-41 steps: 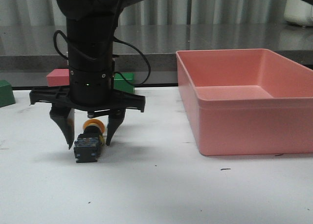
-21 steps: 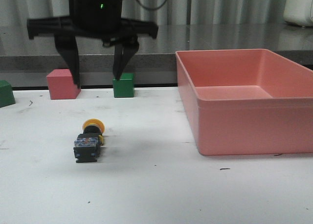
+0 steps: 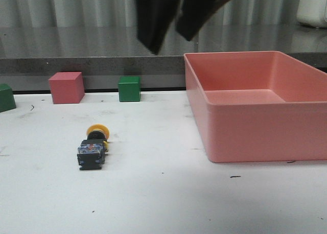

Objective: Place and stand button with both arms
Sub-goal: 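Open the right gripper, release the button, and withdraw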

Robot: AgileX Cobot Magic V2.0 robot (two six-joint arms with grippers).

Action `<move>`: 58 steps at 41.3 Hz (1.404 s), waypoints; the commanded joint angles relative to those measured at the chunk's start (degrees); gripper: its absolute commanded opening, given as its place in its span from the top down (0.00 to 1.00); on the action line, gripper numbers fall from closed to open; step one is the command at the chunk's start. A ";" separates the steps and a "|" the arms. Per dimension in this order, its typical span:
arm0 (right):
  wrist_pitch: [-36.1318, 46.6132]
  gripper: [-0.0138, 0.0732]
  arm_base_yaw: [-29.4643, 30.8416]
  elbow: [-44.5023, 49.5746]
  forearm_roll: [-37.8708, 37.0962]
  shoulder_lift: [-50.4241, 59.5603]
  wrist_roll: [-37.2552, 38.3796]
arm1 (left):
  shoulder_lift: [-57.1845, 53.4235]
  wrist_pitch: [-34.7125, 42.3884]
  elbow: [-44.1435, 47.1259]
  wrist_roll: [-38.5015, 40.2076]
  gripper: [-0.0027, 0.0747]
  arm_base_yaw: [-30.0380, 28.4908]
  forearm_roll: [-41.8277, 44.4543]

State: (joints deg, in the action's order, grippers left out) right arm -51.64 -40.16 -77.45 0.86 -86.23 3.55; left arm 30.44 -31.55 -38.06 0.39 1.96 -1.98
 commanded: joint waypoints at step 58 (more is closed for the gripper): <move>-0.41 0.29 1.77 25.49 3.29 49.50 -11.99 | 0.55 4.89 -2.02 0.59 0.50 0.36 -0.16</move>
State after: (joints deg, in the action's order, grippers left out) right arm -55.10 -38.65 -50.90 3.65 -36.73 -7.74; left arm 30.44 -31.46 -38.06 0.39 1.96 -1.98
